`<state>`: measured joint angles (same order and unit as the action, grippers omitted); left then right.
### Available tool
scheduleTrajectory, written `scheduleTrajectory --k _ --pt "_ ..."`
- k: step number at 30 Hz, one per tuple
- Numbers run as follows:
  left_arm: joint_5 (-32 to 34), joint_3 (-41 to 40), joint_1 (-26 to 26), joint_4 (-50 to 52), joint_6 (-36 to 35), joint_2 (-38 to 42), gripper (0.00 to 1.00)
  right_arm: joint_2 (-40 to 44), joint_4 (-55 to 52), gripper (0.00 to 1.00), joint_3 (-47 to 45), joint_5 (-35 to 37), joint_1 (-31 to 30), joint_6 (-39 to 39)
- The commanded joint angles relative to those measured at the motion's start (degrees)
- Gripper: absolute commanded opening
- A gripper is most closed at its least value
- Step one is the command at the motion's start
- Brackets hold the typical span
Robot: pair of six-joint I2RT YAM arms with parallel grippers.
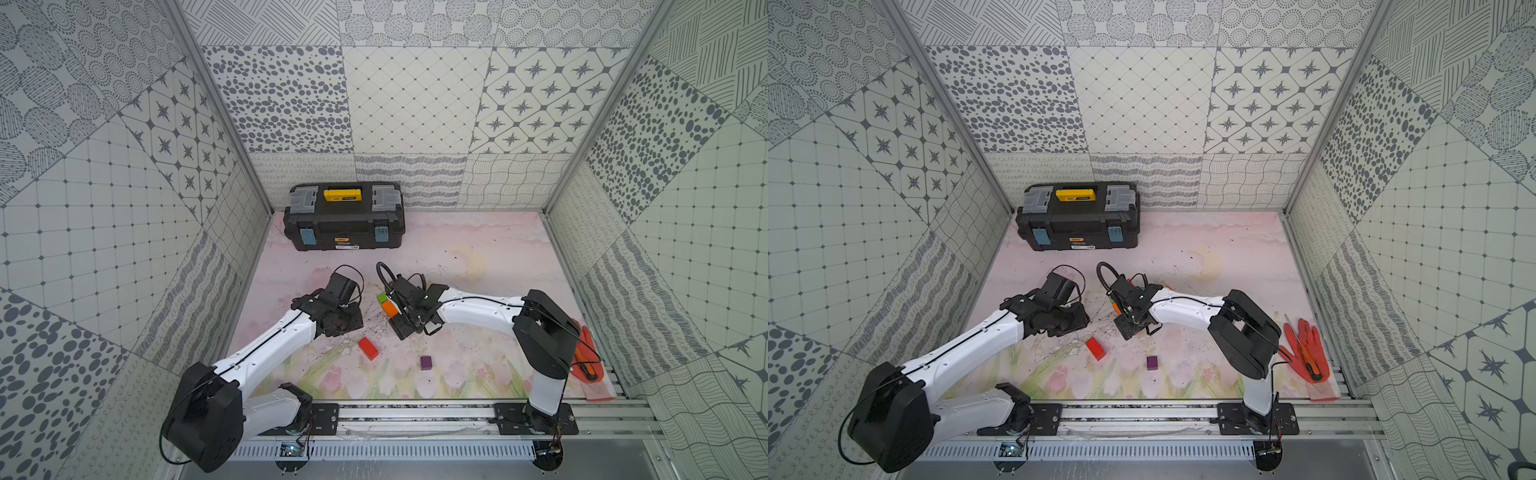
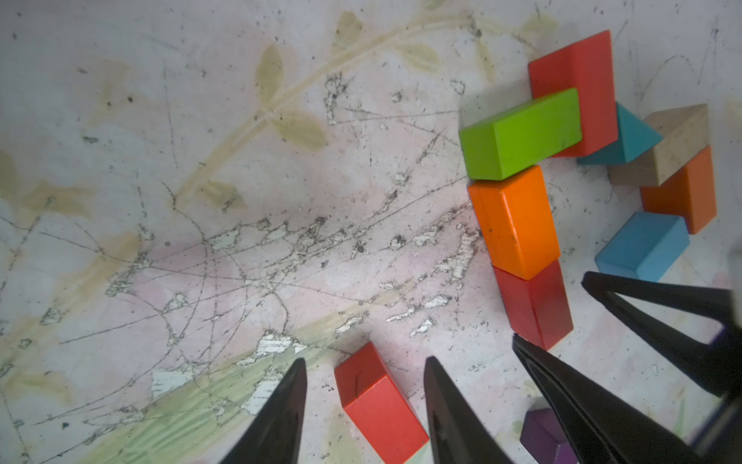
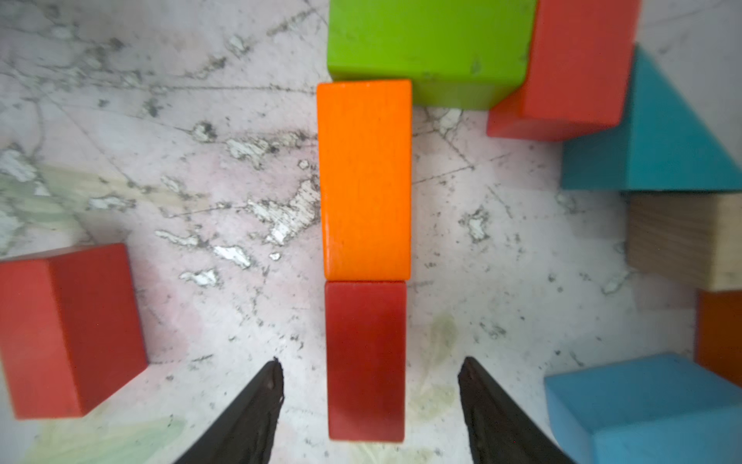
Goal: Assemble a heart with building blocks
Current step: Assemble the building block at the center of the board, then pick up the building block from the center of the board.
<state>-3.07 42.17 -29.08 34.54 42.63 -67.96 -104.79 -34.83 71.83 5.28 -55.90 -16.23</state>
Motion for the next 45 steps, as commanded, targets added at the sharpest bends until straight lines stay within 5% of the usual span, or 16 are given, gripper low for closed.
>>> scheduleTrajectory --k 1,9,18,31,45 --pt "-1.71 1.05 -3.99 3.58 2.81 -0.71 0.49 6.65 0.02 0.73 -1.45 3.19 -0.26 -1.76" --pt "-0.71 2.17 -15.64 7.28 10.32 -4.9 0.52 19.81 -1.11 0.77 -8.76 10.67 -0.18 -8.97" --pt "-3.85 3.13 -16.44 7.33 10.86 -8.77 0.55 26.75 -1.59 0.77 -15.48 12.12 1.31 -13.2" --pt "-0.22 7.46 -16.36 11.3 7.04 -17.79 0.5 28.94 -1.73 0.77 -17.3 11.25 2.89 -13.3" --pt "0.22 6.38 -16.36 13.39 9.76 -9.03 0.57 28.1 -0.83 0.76 -18.13 10.07 3.02 -13.13"
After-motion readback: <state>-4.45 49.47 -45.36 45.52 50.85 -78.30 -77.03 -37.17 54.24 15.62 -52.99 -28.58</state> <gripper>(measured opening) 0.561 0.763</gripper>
